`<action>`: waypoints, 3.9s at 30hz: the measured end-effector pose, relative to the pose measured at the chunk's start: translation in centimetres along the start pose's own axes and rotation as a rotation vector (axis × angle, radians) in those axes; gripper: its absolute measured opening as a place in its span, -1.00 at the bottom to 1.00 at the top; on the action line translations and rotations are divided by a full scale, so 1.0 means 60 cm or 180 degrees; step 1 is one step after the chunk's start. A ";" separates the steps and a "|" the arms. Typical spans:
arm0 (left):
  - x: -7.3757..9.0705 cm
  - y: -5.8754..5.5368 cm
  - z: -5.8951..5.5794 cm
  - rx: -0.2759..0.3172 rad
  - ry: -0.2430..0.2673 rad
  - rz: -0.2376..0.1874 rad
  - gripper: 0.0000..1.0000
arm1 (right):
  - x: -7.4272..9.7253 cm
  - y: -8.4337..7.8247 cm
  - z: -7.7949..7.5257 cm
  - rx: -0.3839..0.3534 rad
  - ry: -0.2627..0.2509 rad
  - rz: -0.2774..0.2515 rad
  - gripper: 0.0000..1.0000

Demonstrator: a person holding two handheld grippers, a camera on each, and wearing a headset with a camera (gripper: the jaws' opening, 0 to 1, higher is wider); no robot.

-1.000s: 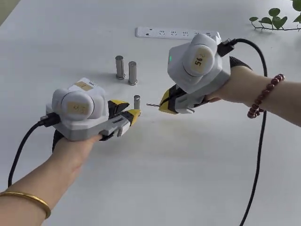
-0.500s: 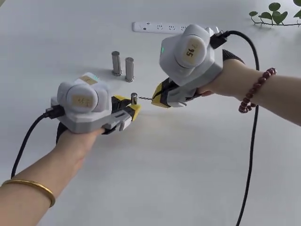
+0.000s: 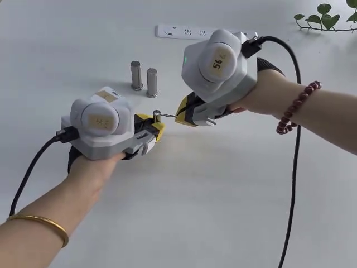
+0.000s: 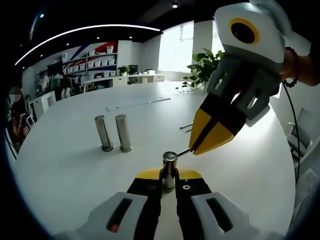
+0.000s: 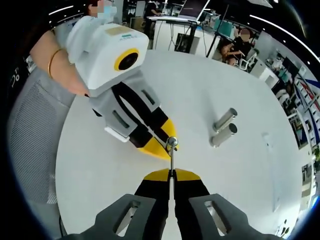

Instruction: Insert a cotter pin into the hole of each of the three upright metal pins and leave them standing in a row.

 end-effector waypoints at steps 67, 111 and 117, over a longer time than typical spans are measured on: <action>-0.012 -0.005 0.003 0.0233 0.0519 -0.0234 -0.86 | -0.012 0.026 -0.018 -0.0047 -0.0129 -0.0210 -1.00; -0.009 -0.010 0.021 0.0356 0.0624 -0.0110 -0.67 | -0.023 0.039 -0.023 -0.0162 -0.0116 -0.0316 -1.00; -0.008 -0.011 0.019 0.0374 0.0613 -0.0094 -0.54 | -0.021 0.036 -0.024 -0.0202 -0.0149 -0.0302 -0.94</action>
Point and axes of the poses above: the centre of the closed fingertips' face, and the gripper's own axes: x roughly backward along the fingers, z roughly to its left, y roughly out of its top, the point moved 5 cm from there along x, roughly backward along the fingers, and after that the axes turned 14 degrees about x, right-handed, at the moved point
